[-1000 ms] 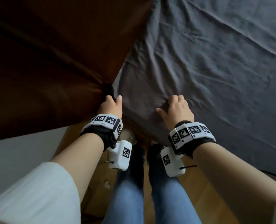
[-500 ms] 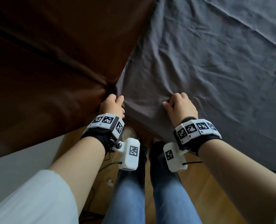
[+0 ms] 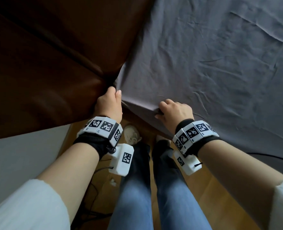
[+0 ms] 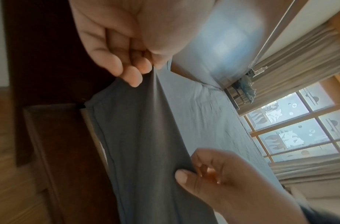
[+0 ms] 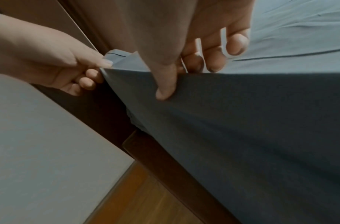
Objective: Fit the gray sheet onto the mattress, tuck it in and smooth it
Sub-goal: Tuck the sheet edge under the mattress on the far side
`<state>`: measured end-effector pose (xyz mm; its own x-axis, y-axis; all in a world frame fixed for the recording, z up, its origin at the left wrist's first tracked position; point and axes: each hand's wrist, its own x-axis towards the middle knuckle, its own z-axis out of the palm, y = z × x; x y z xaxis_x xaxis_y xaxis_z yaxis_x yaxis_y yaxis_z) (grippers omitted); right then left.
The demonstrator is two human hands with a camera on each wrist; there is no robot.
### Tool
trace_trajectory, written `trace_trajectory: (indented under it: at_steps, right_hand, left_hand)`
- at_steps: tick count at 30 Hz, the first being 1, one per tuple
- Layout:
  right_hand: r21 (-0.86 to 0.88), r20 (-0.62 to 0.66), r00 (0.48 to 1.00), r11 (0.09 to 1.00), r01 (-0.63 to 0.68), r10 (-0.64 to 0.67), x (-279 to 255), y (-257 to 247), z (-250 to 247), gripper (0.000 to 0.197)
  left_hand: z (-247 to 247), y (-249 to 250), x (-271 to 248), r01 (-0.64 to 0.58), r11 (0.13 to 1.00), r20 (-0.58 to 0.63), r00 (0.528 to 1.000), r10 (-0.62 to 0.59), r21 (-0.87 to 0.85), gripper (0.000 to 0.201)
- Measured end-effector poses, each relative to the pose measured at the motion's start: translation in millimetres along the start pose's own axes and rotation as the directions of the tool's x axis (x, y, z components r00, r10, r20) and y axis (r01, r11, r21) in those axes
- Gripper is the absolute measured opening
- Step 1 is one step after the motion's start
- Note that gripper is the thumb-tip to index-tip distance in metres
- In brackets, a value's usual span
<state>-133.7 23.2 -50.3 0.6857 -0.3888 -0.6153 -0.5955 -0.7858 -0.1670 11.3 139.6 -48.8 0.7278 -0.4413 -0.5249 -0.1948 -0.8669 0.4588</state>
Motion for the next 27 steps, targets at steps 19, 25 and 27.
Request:
trace_trajectory:
  at_steps: [19, 25, 27]
  right_hand:
    - [0.038, 0.101, 0.993, 0.998, 0.06, -0.063, 15.6, -19.6, 1.8, 0.026]
    - [0.093, 0.093, 0.992, 0.993, 0.072, -0.081, 14.9, -10.9, 2.1, 0.026]
    - [0.104, 0.093, 0.992, 0.991, 0.078, -0.088, 14.1, -7.5, 2.9, 0.026]
  left_hand:
    - [-10.1, -6.9, -6.0, 0.095, 0.972, 0.16, 0.978, -0.131, 0.214, 0.039]
    - [1.7, 29.4, -13.8, -0.062, 0.985, 0.227, 0.973, 0.025, 0.158, 0.067]
    - [9.0, 30.2, -8.7, -0.006, 0.984, 0.265, 0.963, -0.043, 0.18, 0.076]
